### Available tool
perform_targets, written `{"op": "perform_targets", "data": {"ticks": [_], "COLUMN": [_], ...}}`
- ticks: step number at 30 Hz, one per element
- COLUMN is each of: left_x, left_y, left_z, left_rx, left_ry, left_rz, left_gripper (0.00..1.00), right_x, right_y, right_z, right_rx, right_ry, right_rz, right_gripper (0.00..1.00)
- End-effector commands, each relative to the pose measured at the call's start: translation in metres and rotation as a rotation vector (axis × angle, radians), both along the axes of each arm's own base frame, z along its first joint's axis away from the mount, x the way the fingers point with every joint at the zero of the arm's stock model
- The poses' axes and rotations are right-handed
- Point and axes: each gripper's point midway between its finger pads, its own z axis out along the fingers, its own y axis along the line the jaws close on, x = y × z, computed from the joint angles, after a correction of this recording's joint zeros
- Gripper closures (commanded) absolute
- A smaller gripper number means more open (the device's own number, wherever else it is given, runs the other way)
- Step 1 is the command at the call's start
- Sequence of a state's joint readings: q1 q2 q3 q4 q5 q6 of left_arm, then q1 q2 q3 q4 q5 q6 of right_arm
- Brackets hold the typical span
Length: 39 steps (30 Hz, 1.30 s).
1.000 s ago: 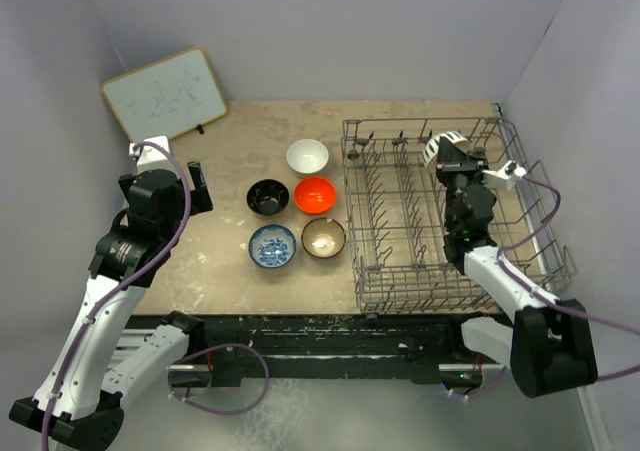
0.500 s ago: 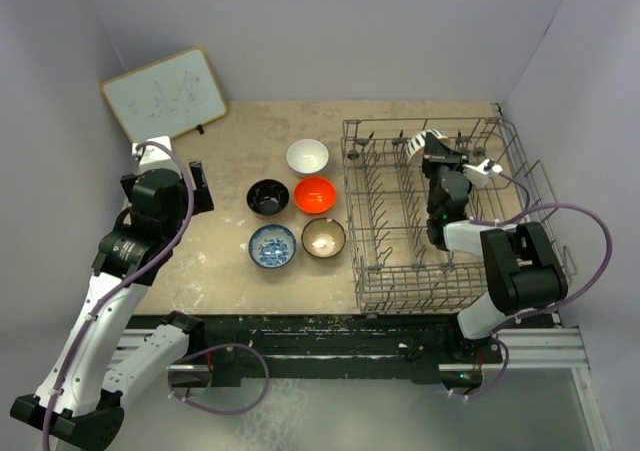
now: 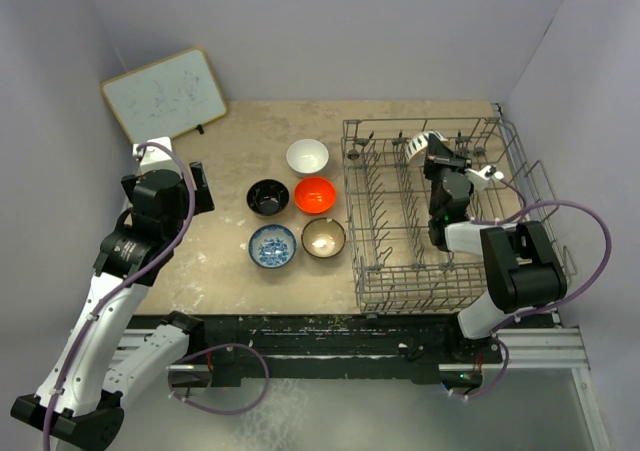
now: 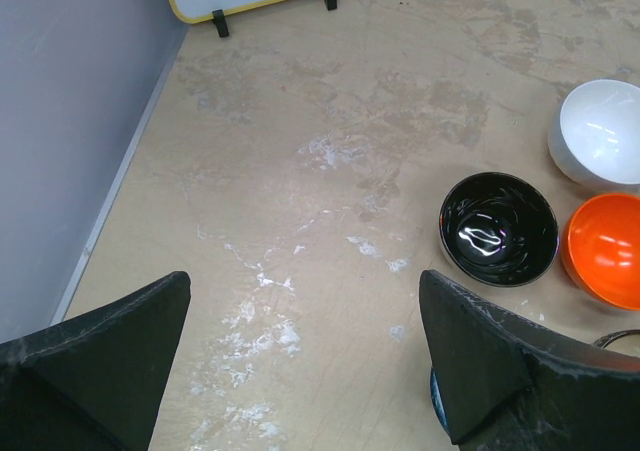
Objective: Load the bowls into the dish rack
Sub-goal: Adjust the bowl in the dish rack.
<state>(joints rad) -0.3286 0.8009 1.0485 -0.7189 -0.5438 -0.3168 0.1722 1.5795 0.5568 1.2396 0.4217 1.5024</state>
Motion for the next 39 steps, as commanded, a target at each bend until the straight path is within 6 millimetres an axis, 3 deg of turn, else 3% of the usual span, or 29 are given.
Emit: {"op": "perform_targets", "data": {"ticks": [1, 8, 12, 23, 35, 39], "left_x": [0.003, 0.004, 0.005, 0.003, 0.002, 0.003], "left_y": [0.000, -0.001, -0.002, -0.001, 0.000, -0.002], "left_z": [0.009, 0.006, 0.006, 0.010, 0.010, 0.008], "left_rx": [0.007, 0.005, 0.004, -0.002, 0.001, -0.002], "left_ry": [-0.042, -0.037, -0.039, -0.054, -0.053, -0.050], "left_rz": [-0.002, -0.006, -0.008, -0.006, -0.005, -0.012], "left_gripper": [0.01, 0.01, 0.01, 0.01, 0.01, 0.01], "right_x": [0.004, 0.005, 0.005, 0.005, 0.010, 0.007], "right_y": [0.002, 0.001, 0.000, -0.007, -0.008, -0.006], "right_z": [-0.024, -0.043, -0.034, 0.019, -0.001, 0.015], "right_rx": [0.044, 0.048, 0.037, 0.039, 0.217, 0.212], "right_ry": [0.063, 0.102, 0.094, 0.023, -0.063, -0.124], "right_rz": [0.031, 0.041, 0.033, 0.016, 0.089, 0.119], "right_gripper": [1.00, 1.00, 1.00, 1.00, 1.00, 1.00]}}
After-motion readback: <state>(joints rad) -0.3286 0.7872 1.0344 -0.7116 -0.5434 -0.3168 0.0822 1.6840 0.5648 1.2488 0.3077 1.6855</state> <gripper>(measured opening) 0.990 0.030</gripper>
